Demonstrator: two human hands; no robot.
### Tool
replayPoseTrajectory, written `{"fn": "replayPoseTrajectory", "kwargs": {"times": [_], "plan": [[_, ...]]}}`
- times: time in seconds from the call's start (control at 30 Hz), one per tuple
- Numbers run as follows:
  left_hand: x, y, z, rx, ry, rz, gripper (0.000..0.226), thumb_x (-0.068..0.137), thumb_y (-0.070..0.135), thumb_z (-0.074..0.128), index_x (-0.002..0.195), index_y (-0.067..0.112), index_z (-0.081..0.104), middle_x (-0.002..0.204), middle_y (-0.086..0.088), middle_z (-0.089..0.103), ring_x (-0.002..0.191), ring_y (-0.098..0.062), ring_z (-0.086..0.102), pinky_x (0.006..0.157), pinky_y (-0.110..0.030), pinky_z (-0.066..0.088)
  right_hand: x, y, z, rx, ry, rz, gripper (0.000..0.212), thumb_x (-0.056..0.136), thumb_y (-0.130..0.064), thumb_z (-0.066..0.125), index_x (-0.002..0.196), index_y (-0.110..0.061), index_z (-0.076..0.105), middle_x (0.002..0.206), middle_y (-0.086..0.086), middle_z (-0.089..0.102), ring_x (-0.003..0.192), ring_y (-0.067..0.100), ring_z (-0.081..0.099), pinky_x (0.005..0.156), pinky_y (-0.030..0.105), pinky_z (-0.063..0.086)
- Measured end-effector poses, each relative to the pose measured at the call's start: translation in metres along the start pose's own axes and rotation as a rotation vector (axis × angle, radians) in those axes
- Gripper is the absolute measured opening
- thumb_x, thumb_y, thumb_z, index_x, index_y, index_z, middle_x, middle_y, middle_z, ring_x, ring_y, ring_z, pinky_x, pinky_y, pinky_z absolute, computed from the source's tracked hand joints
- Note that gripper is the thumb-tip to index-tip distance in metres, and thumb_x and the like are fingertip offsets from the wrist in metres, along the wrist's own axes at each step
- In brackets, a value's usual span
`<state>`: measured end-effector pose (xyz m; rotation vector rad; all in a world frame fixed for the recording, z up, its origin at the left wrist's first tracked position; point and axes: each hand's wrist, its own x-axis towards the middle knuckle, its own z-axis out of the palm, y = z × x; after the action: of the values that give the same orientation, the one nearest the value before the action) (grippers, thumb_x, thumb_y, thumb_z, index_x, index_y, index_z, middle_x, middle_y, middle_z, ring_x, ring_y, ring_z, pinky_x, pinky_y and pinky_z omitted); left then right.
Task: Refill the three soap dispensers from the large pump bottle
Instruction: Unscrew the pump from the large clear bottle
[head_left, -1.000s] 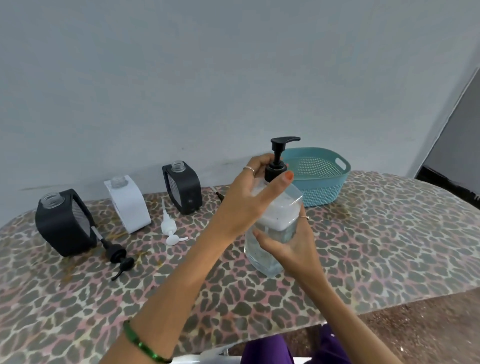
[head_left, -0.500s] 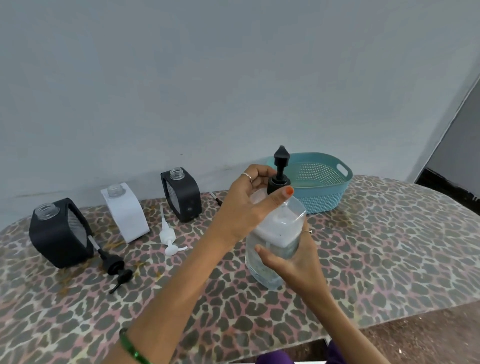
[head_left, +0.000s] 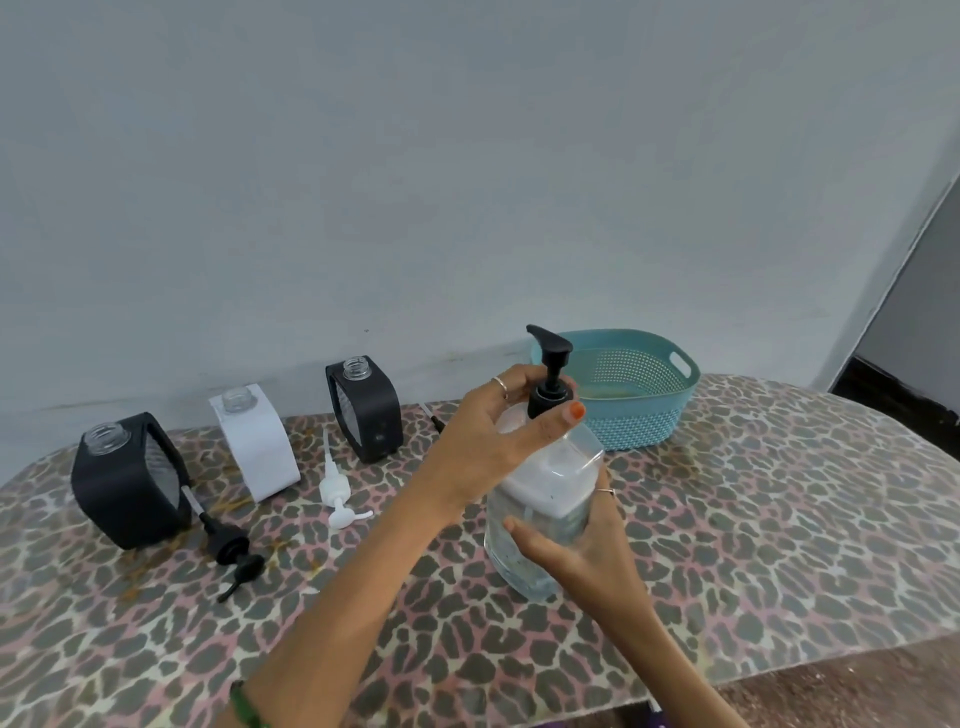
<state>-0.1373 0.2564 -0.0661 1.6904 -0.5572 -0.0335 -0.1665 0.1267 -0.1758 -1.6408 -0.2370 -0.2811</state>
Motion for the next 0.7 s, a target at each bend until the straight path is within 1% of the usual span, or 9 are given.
{"fn": "replayPoseTrajectory", "kwargs": {"times": [0.1,0.17,0.23,0.3,0.4,0.47,0.53,0.6,0.7], "plan": [[-0.005,0.003,-0.010,-0.014,-0.161,-0.028,0.044,0.090,0.042,0.049,0.132,0.031,0.054,0.122,0.017,0.066,0.121,0.004,0.053,0.102,-0.013,0.037,-0.001,-0.001,0.000,0.017,0.001,-0.029,0.080,0.067,-0.040,0.082,0.135,-0.028,0.041,0.125,-0.017,0.061,0.117,0.008,0.059,0.093,0.026,0.052],[-0.005,0.001,-0.010,-0.026,-0.149,-0.017,0.042,0.090,0.040,0.050,0.130,0.028,0.056,0.121,0.013,0.068,0.120,0.001,0.055,0.100,-0.012,0.039,-0.001,0.000,0.000,0.030,-0.001,-0.041,0.080,0.067,-0.040,0.082,0.135,-0.029,0.041,0.125,-0.017,0.061,0.117,0.009,0.059,0.094,0.026,0.052],[-0.004,-0.002,-0.003,-0.116,-0.038,-0.010,0.037,0.085,0.035,0.060,0.119,0.021,0.061,0.113,0.002,0.072,0.113,-0.008,0.062,0.093,-0.016,0.045,0.000,0.001,0.000,0.039,-0.001,-0.050,0.082,0.066,-0.041,0.082,0.136,-0.028,0.041,0.126,-0.015,0.061,0.118,0.009,0.059,0.095,0.028,0.051],[-0.003,-0.008,0.006,-0.178,0.123,0.009,0.036,0.077,0.031,0.075,0.109,0.018,0.062,0.105,0.000,0.072,0.106,-0.014,0.066,0.092,-0.024,0.048,0.001,0.002,0.000,0.041,-0.009,-0.056,0.081,0.067,-0.040,0.082,0.136,-0.027,0.042,0.125,-0.013,0.062,0.116,0.009,0.060,0.095,0.031,0.052],[0.000,-0.012,0.022,-0.072,0.348,0.068,0.036,0.070,0.027,0.083,0.095,0.023,0.058,0.084,0.022,0.066,0.086,0.003,0.064,0.080,-0.013,0.047,0.000,0.005,0.000,0.043,-0.035,-0.053,0.074,0.068,-0.039,0.082,0.132,-0.030,0.045,0.122,-0.013,0.064,0.114,0.008,0.061,0.095,0.033,0.052],[0.001,-0.011,0.032,0.057,0.454,0.103,0.034,0.072,0.030,0.083,0.090,0.028,0.055,0.079,0.028,0.063,0.080,0.009,0.061,0.074,-0.006,0.044,0.000,0.006,0.001,0.046,-0.038,-0.058,0.077,0.069,-0.044,0.082,0.134,-0.031,0.043,0.123,-0.013,0.063,0.115,0.008,0.060,0.096,0.034,0.051],[0.000,-0.009,0.041,0.143,0.505,0.120,0.028,0.074,0.039,0.080,0.091,0.028,0.059,0.083,0.024,0.066,0.082,0.007,0.062,0.073,-0.004,0.042,0.001,0.005,0.001,0.077,-0.039,-0.072,0.080,0.069,-0.047,0.082,0.136,-0.029,0.041,0.125,-0.011,0.062,0.118,0.010,0.059,0.098,0.036,0.050],[-0.001,-0.007,0.045,0.164,0.518,0.110,0.032,0.073,0.049,0.074,0.091,0.024,0.065,0.081,0.017,0.069,0.080,0.004,0.063,0.072,-0.004,0.042,0.002,0.007,0.001,0.095,-0.029,-0.093,0.076,0.072,-0.040,0.082,0.135,-0.027,0.042,0.124,-0.010,0.063,0.116,0.012,0.060,0.097,0.035,0.051],[-0.003,-0.009,0.042,0.156,0.530,0.090,0.030,0.071,0.052,0.071,0.085,0.025,0.066,0.077,0.015,0.069,0.075,0.000,0.064,0.073,-0.009,0.044,0.001,0.009,0.005,0.118,-0.008,-0.120,0.069,0.077,-0.028,0.081,0.133,-0.032,0.043,0.119,-0.019,0.063,0.110,0.003,0.061,0.087,0.016,0.051]]}}
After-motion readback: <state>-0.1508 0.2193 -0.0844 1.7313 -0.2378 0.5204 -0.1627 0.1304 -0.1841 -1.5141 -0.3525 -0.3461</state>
